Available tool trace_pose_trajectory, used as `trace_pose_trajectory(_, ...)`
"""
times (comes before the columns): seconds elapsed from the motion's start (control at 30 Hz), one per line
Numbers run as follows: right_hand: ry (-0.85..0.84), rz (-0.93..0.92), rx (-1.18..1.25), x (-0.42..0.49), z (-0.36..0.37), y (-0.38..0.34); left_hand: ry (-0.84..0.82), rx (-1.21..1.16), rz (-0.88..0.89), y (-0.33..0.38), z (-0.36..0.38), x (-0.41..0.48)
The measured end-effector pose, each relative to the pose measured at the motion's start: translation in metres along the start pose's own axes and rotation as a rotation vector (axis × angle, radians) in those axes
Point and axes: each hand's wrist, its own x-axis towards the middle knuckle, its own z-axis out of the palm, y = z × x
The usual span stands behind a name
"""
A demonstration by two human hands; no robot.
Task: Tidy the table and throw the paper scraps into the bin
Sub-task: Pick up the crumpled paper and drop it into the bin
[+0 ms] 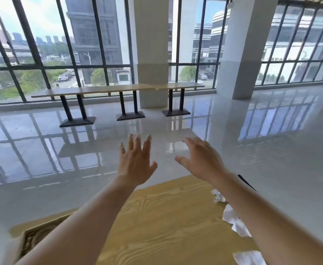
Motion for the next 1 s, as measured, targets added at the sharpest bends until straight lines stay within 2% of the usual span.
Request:
trace_pose_trajectory(0.27,-0.199,0.335,0.016,-0.082,0.041,0.133,-0.22,-0.107,0.152,0.096,0.104,-0.038)
trace_pose_trajectory(0.47,-0.358,0.518,0.009,-0.141,0.079,0.209,-0.396,-0.165,0.228,0.164,0.165,-0.071)
trace_pose_trajectory(0.73,-0.581,0.655,-0.007,-0.211,0.121,0.271,-0.638,-0.275,0.31,0.257,0.225,-0.114)
trace_pose_trajectory(1.0,-0.606,0.562,-0.088,-0.249,0.177,0.277,-0.653,-0.348,0.389,0.333,0.275,-0.075)
